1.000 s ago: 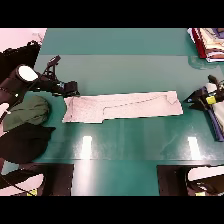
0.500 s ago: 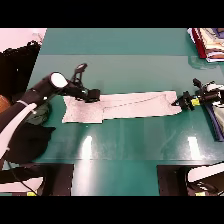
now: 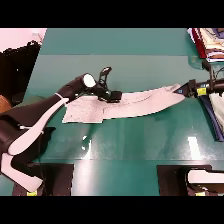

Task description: Fold the shirts.

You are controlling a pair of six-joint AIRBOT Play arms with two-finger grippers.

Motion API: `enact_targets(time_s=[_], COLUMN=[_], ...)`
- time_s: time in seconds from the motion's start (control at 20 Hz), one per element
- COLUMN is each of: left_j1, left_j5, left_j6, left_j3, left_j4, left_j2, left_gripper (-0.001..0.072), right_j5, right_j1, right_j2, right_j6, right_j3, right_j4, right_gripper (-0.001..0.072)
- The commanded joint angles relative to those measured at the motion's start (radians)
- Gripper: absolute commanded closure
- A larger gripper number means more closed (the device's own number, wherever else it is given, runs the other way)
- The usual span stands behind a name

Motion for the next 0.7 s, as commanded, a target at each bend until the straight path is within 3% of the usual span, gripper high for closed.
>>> enact_targets(time_s=[0.0,0.65], left_j1=[-0.048,-0.049], left_j5=[-0.004,-0.059], left_j6=[-0.004,0.02], left_j3=[0.096,0.099], left_j4=[-0.005,0.008], left_j2=[-0.088,-0.095], left_gripper=[0.0687,0.0687], right_j5=[-0.022,-0.05], right_j1=[0.08,0.362], right_j2=[0.121,0.187], right_j6=[0.02,0.103], right_j3=[0.001,0.224], right_j4=[0.077,0.067], right_gripper=[0.0697,0.0697])
